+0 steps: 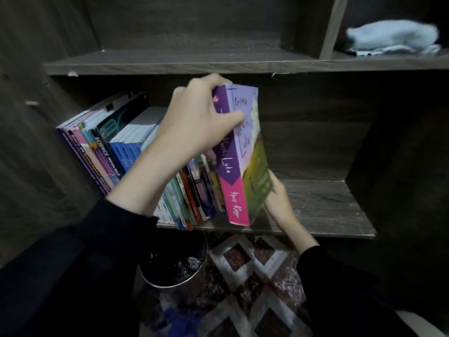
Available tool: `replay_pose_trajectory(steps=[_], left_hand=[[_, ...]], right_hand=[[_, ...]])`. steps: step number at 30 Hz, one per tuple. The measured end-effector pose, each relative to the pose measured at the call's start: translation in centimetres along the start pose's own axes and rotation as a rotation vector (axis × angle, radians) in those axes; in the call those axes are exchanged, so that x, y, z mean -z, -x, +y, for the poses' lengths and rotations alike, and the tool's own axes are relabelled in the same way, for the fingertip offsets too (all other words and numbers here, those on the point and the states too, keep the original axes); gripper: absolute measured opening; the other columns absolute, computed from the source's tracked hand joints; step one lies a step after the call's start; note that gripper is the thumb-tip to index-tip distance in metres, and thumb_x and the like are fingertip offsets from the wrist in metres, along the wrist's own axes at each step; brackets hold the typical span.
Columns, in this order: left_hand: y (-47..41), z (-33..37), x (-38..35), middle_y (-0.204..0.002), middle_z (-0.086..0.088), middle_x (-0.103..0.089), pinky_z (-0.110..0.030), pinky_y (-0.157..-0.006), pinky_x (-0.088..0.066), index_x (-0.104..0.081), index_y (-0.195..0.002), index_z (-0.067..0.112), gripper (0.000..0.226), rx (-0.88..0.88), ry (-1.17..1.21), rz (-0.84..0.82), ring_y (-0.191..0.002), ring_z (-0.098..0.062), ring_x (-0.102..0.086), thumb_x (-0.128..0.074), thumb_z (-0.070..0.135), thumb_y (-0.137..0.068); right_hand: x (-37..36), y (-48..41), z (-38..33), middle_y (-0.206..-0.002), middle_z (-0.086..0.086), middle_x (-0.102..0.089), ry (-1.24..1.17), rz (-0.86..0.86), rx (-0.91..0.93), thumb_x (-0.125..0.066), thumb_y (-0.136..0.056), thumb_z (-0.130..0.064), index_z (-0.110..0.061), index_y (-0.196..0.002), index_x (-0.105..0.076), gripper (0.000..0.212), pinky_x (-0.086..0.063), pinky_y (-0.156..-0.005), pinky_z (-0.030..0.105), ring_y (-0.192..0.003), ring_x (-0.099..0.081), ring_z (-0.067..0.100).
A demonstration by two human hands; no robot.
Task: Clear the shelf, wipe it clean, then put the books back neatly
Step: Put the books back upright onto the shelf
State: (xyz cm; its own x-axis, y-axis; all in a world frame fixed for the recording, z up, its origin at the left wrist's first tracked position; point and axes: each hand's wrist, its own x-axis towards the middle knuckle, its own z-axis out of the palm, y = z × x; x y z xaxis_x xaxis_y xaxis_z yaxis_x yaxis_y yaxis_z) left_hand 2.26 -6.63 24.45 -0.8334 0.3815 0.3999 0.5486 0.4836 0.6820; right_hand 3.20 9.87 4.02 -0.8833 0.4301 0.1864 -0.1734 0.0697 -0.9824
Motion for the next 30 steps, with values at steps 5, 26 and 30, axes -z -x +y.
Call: replay_pose_trajectory(steps=[5,26,30], left_hand=[[-1.6,-1.2,-5.8,-0.112,-0.004,-0.062,-0.039,-0.056,-0.059,-0.053,-0.126,0.025,0.047,-0.029,-0.005,-0.042,-0.092,-0.025,-0.065,-0.066,0.022,-0.082],[4.8,-14.8,-17.5,-0.088,0.003,-0.050,-0.010,-0.061,-0.040,-0.046,-0.120,0.014,0.027,0.147,0.151,0.191,-0.069,-0.002,-0.050,-0.052,0.007,-0.095],[4.0,-17.3,-18.0,-0.091,-0.001,-0.051,-0.021,-0.069,-0.045,-0.044,-0.100,0.015,0.021,0.234,0.029,0.115,-0.075,-0.012,-0.051,-0.063,0.016,-0.091]], right_hand=[[5.4,0.3,1.0,-0.085,0.009,-0.061,-0.229,0.426,-0.315,-0.034,-0.099,-0.002,-0.011,-0.121,-0.058,0.034,-0.052,-0.059,0.026,-0.070,-0.059,0.019],[2.0,-1.5,7.0,-0.138,-0.001,-0.053,0.540,-0.219,-0.129,-0.068,-0.087,-0.022,-0.055,-0.137,0.008,0.097,-0.036,-0.086,0.012,-0.111,-0.055,0.008],[1.8,-2.8,6.7,-0.138,0.001,-0.053,0.525,-0.239,-0.150,-0.066,-0.089,-0.018,-0.049,-0.146,0.006,0.097,-0.037,-0.092,0.018,-0.104,-0.053,0.004]])
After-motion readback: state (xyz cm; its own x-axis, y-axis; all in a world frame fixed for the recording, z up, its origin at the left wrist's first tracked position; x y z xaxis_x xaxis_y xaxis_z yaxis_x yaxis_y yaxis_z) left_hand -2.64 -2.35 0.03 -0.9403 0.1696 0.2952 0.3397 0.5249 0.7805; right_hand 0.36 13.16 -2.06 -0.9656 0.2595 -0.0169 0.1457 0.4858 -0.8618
